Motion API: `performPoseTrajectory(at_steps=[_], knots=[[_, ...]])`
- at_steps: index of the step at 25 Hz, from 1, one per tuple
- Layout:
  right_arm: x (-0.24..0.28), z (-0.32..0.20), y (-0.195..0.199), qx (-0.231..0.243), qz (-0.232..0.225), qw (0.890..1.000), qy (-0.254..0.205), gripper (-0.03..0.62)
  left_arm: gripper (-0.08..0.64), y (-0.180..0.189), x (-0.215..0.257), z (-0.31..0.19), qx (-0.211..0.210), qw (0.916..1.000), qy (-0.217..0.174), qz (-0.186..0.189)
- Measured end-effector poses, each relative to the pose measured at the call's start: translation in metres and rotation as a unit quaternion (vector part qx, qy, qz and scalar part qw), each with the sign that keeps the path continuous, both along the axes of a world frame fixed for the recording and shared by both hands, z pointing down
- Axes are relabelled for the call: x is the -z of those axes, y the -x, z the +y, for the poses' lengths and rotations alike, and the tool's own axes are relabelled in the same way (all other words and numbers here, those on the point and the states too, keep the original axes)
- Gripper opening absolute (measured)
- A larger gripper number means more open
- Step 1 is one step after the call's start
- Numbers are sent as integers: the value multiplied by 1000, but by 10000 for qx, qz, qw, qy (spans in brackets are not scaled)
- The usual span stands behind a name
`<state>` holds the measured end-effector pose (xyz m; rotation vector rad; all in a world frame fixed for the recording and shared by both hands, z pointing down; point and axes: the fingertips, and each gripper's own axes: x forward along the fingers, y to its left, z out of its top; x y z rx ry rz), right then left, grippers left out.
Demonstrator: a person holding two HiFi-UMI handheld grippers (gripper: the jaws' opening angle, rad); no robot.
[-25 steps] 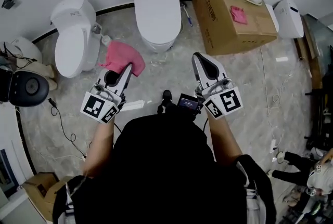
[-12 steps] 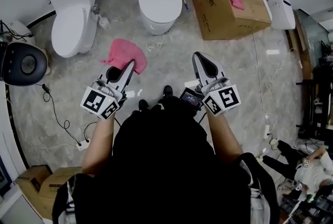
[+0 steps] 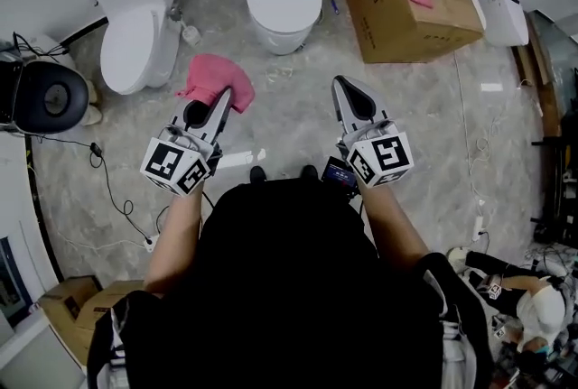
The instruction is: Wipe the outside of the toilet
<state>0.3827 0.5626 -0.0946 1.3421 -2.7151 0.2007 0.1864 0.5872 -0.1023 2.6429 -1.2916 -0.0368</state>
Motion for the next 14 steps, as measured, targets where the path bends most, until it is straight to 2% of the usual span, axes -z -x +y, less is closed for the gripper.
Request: performPoseTrajectory(at_steps=[9, 14], knots=[[1, -13, -57, -300, -123, 9995, 68, 32, 57, -59, 3, -25, -566, 9979, 303, 90], [11, -28, -79, -350, -90, 9993, 11, 34, 57, -89, 11, -36, -858, 9957, 332, 117]])
